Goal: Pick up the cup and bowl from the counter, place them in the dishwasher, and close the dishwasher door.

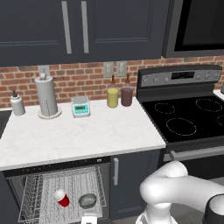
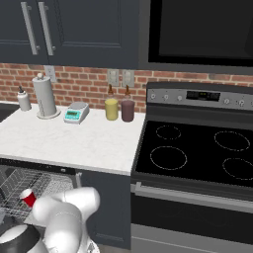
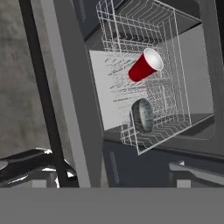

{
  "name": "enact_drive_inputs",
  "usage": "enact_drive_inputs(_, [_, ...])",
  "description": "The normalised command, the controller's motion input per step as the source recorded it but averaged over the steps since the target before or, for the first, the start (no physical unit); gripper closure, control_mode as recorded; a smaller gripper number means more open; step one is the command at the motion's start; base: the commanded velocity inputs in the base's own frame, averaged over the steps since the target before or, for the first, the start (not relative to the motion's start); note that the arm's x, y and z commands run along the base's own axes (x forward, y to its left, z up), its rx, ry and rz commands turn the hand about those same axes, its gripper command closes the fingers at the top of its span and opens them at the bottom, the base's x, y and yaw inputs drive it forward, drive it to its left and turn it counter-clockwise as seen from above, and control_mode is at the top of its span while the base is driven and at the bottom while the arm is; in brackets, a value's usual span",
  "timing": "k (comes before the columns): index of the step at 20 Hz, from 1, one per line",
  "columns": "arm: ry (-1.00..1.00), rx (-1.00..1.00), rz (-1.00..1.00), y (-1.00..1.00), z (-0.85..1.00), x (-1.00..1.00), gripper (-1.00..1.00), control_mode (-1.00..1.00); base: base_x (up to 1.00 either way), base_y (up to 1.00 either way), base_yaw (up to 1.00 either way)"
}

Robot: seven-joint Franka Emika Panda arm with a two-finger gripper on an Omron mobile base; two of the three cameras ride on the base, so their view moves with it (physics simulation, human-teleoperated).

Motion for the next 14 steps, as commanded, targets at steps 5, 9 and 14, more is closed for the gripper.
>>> enact_drive_inputs(5, [-0.17, -0.06, 0.00, 0.34, -0.70, -0.01, -1.00, -1.00, 0.00, 0.00, 0.00])
enact_drive_inputs(9, [-0.17, -0.05, 0.00, 0.49, -0.16, -0.15, -1.00, -1.00, 0.00, 0.00, 0.00])
enact_drive_inputs(14, [-0.09, -0.01, 0.00, 0.49, 0.00, -0.27, -1.00, -1.00, 0.00, 0.00, 0.00])
